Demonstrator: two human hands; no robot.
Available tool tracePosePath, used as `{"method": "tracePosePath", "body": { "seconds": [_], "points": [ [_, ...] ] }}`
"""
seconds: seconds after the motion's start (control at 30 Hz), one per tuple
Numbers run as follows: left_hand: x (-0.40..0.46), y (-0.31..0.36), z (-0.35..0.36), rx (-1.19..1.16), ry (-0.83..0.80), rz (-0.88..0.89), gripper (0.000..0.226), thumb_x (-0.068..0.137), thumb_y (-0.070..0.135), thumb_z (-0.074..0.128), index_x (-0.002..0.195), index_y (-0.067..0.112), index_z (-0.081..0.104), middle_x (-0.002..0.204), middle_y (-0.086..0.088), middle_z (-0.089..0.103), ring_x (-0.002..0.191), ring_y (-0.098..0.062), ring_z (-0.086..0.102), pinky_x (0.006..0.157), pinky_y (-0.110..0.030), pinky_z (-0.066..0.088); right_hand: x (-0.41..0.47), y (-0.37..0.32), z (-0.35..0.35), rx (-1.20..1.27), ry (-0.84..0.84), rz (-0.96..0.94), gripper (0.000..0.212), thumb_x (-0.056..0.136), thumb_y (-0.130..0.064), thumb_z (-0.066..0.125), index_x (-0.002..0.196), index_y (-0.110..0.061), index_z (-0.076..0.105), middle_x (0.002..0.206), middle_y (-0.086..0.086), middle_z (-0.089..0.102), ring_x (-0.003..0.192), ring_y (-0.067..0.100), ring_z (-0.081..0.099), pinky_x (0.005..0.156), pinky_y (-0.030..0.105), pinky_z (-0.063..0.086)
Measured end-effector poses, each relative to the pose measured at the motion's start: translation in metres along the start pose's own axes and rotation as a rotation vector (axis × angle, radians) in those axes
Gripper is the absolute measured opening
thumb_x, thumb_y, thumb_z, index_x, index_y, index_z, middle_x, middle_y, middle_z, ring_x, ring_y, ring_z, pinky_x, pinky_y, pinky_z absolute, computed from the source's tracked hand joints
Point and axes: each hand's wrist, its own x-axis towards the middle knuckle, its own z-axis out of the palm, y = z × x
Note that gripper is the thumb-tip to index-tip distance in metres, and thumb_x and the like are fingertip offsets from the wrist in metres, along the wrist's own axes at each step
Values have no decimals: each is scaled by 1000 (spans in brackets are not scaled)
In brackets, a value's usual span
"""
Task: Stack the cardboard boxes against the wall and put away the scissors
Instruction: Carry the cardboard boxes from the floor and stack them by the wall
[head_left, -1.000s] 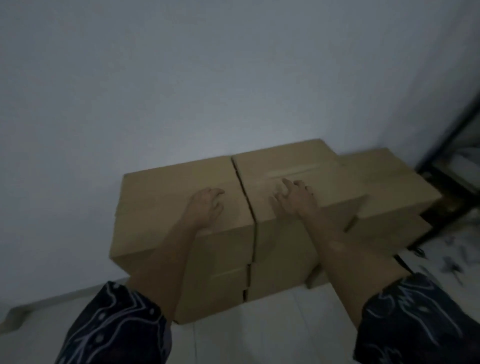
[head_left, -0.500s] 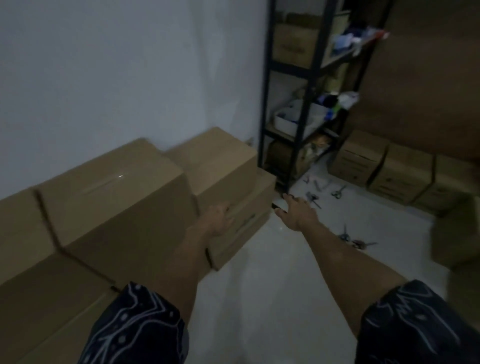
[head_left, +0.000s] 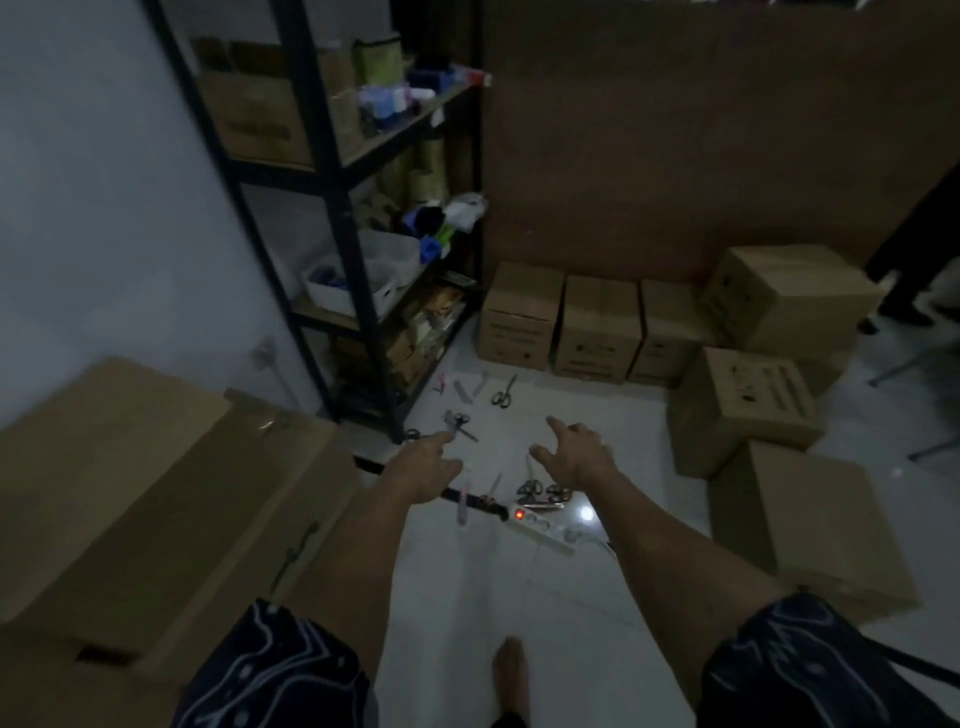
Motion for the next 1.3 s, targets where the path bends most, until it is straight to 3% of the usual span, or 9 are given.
{"method": "tracePosePath", "body": {
  "seconds": [0.1, 0.3, 0.37, 0.5, 0.7, 0.83, 1.0, 1.17, 1.3],
  "points": [
    [69, 36, 16, -26, -10, 25, 54, 96, 37, 52, 145, 19, 37, 142, -12, 47, 125, -27, 50, 100, -32, 42, 49, 47, -16, 56, 8, 77, 71, 98, -58, 42, 157, -26, 19, 156, 16, 30, 141, 37, 31, 113, 50, 28],
    [186, 123, 81, 31, -171, 54, 63, 90, 46, 54, 145, 19, 38, 143, -14, 48, 128, -30, 48, 105, -36, 39, 123, 168, -34, 219, 13, 291, 74, 96, -59, 45, 157, -24, 20, 155, 17, 31, 141, 38, 31, 113, 52, 30],
    [213, 157, 108, 19, -231, 85, 62, 90, 45, 57, 143, 19, 41, 139, -14, 51, 125, -29, 51, 102, -31, 40, 129, 213, -34, 280, 20, 368, 75, 96, -60, 46, 157, -24, 19, 156, 17, 29, 142, 38, 30, 114, 52, 29],
    [261, 215, 182, -50, -342, 99, 56, 92, 41, 60, 141, 20, 44, 134, -11, 55, 118, -27, 57, 102, -34, 45, 140, 317, -19, 363, 19, 544, 80, 96, -62, 44, 158, -23, 15, 159, 17, 25, 144, 38, 27, 113, 50, 26],
    [325, 280, 335, -133, -416, 56, 57, 95, 38, 55, 145, 16, 38, 141, -13, 49, 128, -23, 48, 103, -27, 35, 173, 474, 42, 485, 38, 721, 99, 84, -78, 38, 156, -12, 22, 155, 21, 33, 140, 38, 33, 114, 48, 31],
    [368, 329, 455, -193, -503, 15, 57, 96, 41, 52, 146, 21, 36, 141, -9, 48, 125, -24, 49, 106, -34, 40, 192, 583, 80, 537, 80, 773, 84, 92, -65, 48, 157, -20, 20, 155, 19, 30, 139, 38, 33, 113, 50, 32],
    [405, 371, 570, -294, -555, -64, 59, 95, 45, 53, 146, 22, 36, 143, -5, 48, 130, -23, 45, 102, -28, 39, 206, 681, 120, 509, 115, 876, 86, 90, -64, 53, 157, -22, 20, 156, 18, 28, 140, 38, 31, 112, 52, 32],
    [420, 406, 672, -335, -636, -178, 74, 92, 50, 56, 151, 22, 22, 149, -2, 42, 131, -21, 44, 96, -26, 38, 219, 764, 142, 397, 212, 922, 97, 83, -77, 49, 156, -20, 22, 159, 19, 23, 145, 36, 23, 116, 54, 25],
    [424, 422, 719, -341, -611, -210, 79, 91, 48, 59, 152, 20, 18, 147, -3, 42, 130, -25, 45, 95, -26, 37, 219, 822, 147, 290, 177, 996, 104, 81, -83, 43, 159, -21, 9, 164, 19, 8, 150, 38, 11, 119, 55, 17]
  ]
}}
